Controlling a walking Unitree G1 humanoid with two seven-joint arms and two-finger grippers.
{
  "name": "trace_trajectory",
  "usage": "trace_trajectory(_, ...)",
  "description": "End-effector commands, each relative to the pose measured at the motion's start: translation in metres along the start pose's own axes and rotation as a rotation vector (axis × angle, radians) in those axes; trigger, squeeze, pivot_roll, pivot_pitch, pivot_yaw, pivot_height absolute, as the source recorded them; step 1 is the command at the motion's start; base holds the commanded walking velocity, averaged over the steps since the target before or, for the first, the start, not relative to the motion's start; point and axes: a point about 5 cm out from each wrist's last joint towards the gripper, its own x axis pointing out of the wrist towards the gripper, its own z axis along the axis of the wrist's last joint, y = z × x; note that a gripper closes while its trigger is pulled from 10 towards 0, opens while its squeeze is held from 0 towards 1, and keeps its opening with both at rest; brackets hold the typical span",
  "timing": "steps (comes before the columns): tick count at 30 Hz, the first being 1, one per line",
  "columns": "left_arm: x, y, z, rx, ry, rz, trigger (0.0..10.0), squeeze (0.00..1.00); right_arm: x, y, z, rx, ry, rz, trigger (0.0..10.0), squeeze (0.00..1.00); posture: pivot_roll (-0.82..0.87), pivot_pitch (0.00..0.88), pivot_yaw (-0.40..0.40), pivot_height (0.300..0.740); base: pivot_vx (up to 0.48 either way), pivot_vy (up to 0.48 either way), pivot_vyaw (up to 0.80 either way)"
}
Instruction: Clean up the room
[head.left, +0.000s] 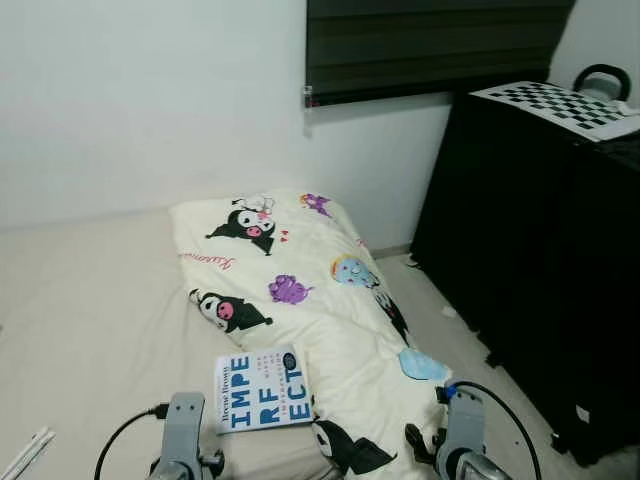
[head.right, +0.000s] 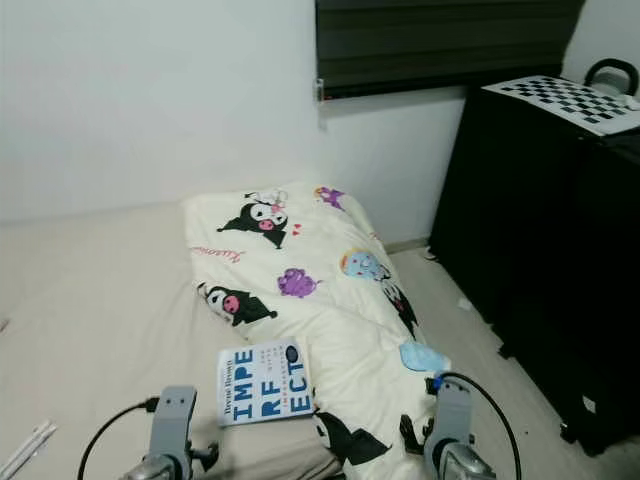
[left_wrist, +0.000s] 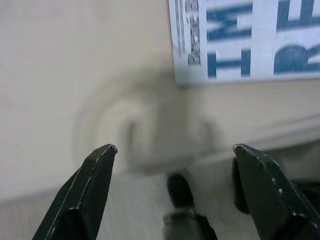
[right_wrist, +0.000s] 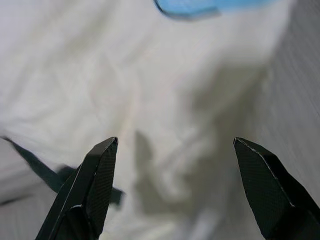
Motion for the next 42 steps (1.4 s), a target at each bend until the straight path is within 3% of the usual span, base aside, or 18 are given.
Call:
trace_trajectory(1,0.001,-0.006,0.008,0.129,-0.054,-0.024,10.0,0.0,0.001,0.0,0.01,0.018,-0.045,0.005,10.0,0.0,-0.12,0.0,-0.003,0.705,0.0,0.0,0.0)
trace_trajectory(2,0.0,-0.011,0.012,0.273,-0.097,-0.055,10.0,0.0,0.001,-0.001,0.016,0.02,-0.065,0.006,10.0,0.0,-0.12,0.0,-0.002,0.7,0.0,0.0,0.0)
trace_trajectory(3,0.0,-0.011,0.012,0.273,-0.097,-0.055,10.0,0.0,0.001,-0.001,0.016,0.02,-0.065,0.006,10.0,0.0,-0.12,0.0,-0.002,0.7,0.0,0.0,0.0)
trace_trajectory(4,0.0,-0.017,0.016,0.409,-0.147,-0.087,10.0,0.0,0.002,-0.003,0.022,0.019,-0.083,0.005,10.0,0.0,-0.12,0.0,-0.001,0.695,0.0,0.0,0.0)
trace_trajectory(7,-0.001,-0.023,0.019,0.482,-0.192,-0.123,10.0,0.0,0.002,-0.004,0.027,0.019,-0.098,0.003,10.0,0.0,-0.12,0.0,-0.002,0.69,0.0,0.0,0.0)
trace_trajectory(9,-0.001,-0.026,0.021,0.407,-0.191,-0.159,10.0,0.0,0.002,-0.006,0.031,0.016,-0.108,0.001,10.0,0.0,-0.12,0.0,-0.004,0.685,0.0,0.0,0.0)
trace_trajectory(12,0.001,-0.023,0.031,0.04,-0.187,-0.202,10.0,0.0,0.002,-0.007,0.037,0.007,-0.121,0.003,10.0,0.0,-0.12,0.0,-0.014,0.67,0.0,0.0,0.0)
trace_trajectory(16,0.001,-0.022,0.035,0.025,-0.209,-0.209,10.0,0.0,0.002,-0.007,0.038,-0.002,-0.122,0.009,10.0,0.0,-0.12,0.0,-0.016,0.65,0.0,0.0,0.0)
trace_trajectory(20,0.002,-0.022,0.033,-0.12,-0.18,-0.221,10.0,0.0,0.002,-0.007,0.041,-0.005,-0.131,0.012,10.0,0.0,-0.12,0.0,-0.015,0.635,0.0,0.0,0.0)
trace_trajectory(21,0.002,-0.022,0.032,-0.204,-0.166,-0.233,10.0,0.0,0.002,-0.007,0.043,-0.003,-0.139,0.014,10.0,0.0,-0.12,0.0,-0.013,0.63,0.0,0.0,0.0)
trace_trajectory(22,0.003,-0.024,0.032,-0.383,-0.135,-0.271,10.0,0.0,0.003,-0.007,0.048,0.004,-0.158,0.019,10.0,0.0,-0.12,0.0,-0.014,0.625,0.0,0.0,0.0)
trace_trajectory(23,0.003,-0.024,0.032,-0.383,-0.135,-0.271,10.0,0.0,0.003,-0.007,0.048,0.004,-0.158,0.019,10.0,0.0,-0.12,0.0,-0.014,0.625,0.0,0.0,0.0)
trace_trajectory(25,0.003,-0.029,0.033,-0.664,-0.114,-0.357,10.0,0.0,0.003,-0.005,0.058,0.012,-0.189,0.033,10.0,0.0,-0.12,0.0,-0.01,0.615,0.0,0.0,0.0)
trace_trajectory(27,0.003,-0.03,0.033,-0.746,-0.115,-0.382,10.0,0.0,0.003,-0.004,0.06,0.013,-0.197,0.039,10.0,0.0,-0.12,0.0,-0.01,0.61,0.0,0.0,0.0)
trace_trajectory(30,0.001,-0.032,0.034,-0.991,-0.113,-0.455,10.0,0.0,0.004,-0.001,0.071,0.024,-0.236,0.056,10.0,0.0,-0.13,0.0,-0.006,0.595,0.0,0.0,0.0)
trace_trajectory(31,0.001,-0.032,0.034,-0.991,-0.113,-0.455,10.0,0.0,0.004,-0.001,0.071,0.024,-0.236,0.056,10.0,0.0,-0.13,0.0,-0.006,0.595,0.0,0.0,0.0)
trace_trajectory(35,-0.002,-0.036,0.042,-1.211,-0.171,-0.603,10.0,0.0,0.004,0.003,0.081,0.021,-0.268,0.076,10.0,0.0,-0.12,0.0,-0.012,0.575,0.0,0.0,0.0)
trace_trajectory(42,-0.008,-0.04,0.06,-1.375,-0.275,-0.808,10.0,0.0,0.005,0.008,0.092,-0.002,-0.287,0.097,10.0,0.0,-0.12,0.0,-0.024,0.55,0.0,0.0,0.0)
